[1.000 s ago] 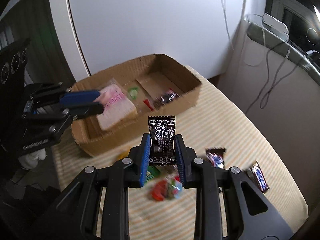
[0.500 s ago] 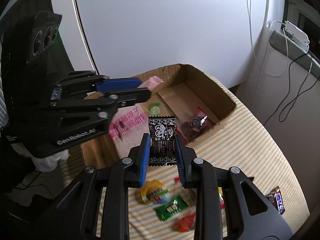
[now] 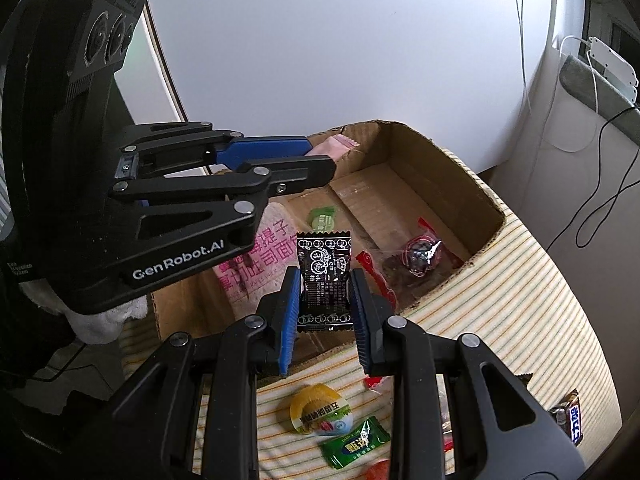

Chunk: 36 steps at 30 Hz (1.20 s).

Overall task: Organize snacks
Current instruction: 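Carry the pink candy with the left gripper over the box while the right carries the black packet, then open both grippers over the box and move them back to the snacks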

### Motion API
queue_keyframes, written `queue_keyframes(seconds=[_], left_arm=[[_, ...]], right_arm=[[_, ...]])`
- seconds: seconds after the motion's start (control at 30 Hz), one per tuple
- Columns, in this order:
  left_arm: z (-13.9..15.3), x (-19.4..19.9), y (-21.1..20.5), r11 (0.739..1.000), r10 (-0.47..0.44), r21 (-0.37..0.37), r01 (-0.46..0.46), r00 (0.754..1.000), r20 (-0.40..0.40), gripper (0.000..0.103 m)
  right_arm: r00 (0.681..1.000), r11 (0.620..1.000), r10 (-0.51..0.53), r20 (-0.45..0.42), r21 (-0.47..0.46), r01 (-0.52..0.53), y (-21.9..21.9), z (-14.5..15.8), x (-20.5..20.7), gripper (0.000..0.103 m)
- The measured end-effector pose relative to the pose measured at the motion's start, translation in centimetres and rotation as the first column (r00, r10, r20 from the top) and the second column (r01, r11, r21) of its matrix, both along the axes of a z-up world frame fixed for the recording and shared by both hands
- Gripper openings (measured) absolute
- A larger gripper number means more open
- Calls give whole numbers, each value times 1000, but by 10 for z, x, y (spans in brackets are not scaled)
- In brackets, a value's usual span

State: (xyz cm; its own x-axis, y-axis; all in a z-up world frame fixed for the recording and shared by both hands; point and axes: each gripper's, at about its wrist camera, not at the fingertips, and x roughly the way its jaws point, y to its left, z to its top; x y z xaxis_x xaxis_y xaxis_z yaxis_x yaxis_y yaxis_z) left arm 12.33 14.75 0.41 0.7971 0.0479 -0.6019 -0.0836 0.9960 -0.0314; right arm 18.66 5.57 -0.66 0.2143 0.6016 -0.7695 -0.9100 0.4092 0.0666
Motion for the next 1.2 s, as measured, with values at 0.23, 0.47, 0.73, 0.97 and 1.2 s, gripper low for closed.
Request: queue_keyframes(seconds=[0.23, 0.47, 0.73, 0.97, 1.2], left_arm=[[2, 2, 0, 1000, 12, 7, -12, 1000, 2, 22], [6, -2, 2, 999, 37, 14, -37, 999, 22, 36], [17, -14, 2, 999, 44, -1, -44, 998, 49, 36], [25, -30, -12, 1000, 13, -19, -12, 997, 78, 37], [25, -48, -41, 997, -56, -39, 60, 994, 88, 48]], right_arm=[[1000, 1000, 4, 5, 5, -4, 0, 1, 0, 26], [999, 1000, -9, 31, 21, 9, -7, 10, -4, 54], [997, 999, -32, 70, 17, 31, -23, 19, -11, 70], [993, 997, -80, 88, 20, 79, -56, 30, -17, 72], [979, 984, -178, 100, 32, 176, -109, 35, -18, 81]])
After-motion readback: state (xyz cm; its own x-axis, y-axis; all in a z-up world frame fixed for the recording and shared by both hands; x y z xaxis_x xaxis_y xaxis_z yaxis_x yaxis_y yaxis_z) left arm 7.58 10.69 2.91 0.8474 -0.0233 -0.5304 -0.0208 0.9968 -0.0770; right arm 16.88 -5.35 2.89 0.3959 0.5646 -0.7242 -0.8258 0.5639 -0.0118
